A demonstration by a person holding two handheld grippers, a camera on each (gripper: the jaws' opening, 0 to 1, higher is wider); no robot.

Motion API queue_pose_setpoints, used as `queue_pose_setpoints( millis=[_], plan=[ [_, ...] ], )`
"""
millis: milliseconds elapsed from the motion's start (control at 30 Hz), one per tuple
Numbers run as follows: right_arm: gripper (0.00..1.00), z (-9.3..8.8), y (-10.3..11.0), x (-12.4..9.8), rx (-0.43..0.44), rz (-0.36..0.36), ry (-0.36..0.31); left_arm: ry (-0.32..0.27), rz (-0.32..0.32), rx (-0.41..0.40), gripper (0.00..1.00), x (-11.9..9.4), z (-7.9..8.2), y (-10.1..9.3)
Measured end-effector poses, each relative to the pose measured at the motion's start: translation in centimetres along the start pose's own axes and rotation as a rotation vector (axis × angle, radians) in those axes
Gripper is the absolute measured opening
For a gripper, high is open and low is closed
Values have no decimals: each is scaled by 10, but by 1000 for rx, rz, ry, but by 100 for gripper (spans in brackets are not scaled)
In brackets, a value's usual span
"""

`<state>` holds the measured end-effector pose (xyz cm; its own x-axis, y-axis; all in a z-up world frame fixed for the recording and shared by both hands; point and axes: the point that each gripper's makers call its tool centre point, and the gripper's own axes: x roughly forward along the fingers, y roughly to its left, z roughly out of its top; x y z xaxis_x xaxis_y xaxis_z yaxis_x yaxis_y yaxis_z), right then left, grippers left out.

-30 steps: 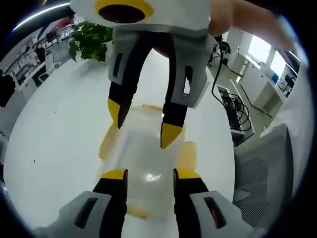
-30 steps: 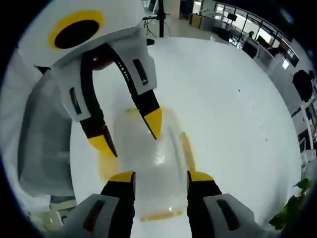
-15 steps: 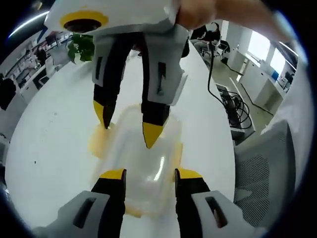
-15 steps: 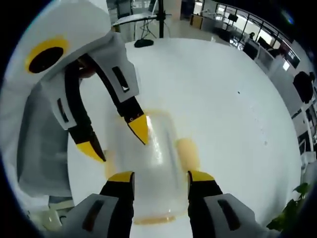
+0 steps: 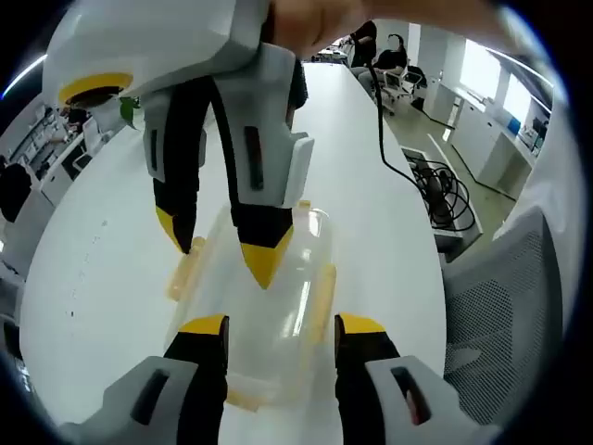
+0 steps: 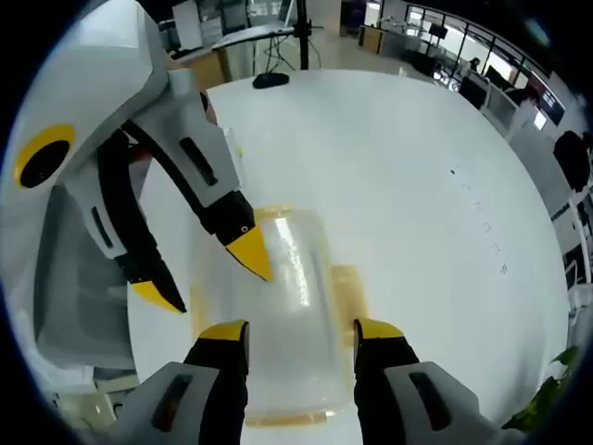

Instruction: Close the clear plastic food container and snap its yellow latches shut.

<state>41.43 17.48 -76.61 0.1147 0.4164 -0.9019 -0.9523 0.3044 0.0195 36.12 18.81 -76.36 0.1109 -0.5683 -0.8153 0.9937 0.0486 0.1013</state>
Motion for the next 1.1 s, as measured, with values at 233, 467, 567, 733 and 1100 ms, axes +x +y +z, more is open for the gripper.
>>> queue_pose_setpoints(
  millis=[233,467,567,733,1100],
  plan=[
    [44,0,-1,2,8,32,8,7,45,55,49,3,-1,-4],
    [45,1,-1,4,4,64,39,-6,77,74,50,4,-1,-3],
    [45,1,-1,4,-2,81,47,-2,88,82,49,5,-1,-2],
    [45,1,0,6,-8,110,64,-5,108,99,48,8,1,-2],
    [44,2,2,10,-73,183,111,-1,138,120,44,12,5,-1]
  ],
)
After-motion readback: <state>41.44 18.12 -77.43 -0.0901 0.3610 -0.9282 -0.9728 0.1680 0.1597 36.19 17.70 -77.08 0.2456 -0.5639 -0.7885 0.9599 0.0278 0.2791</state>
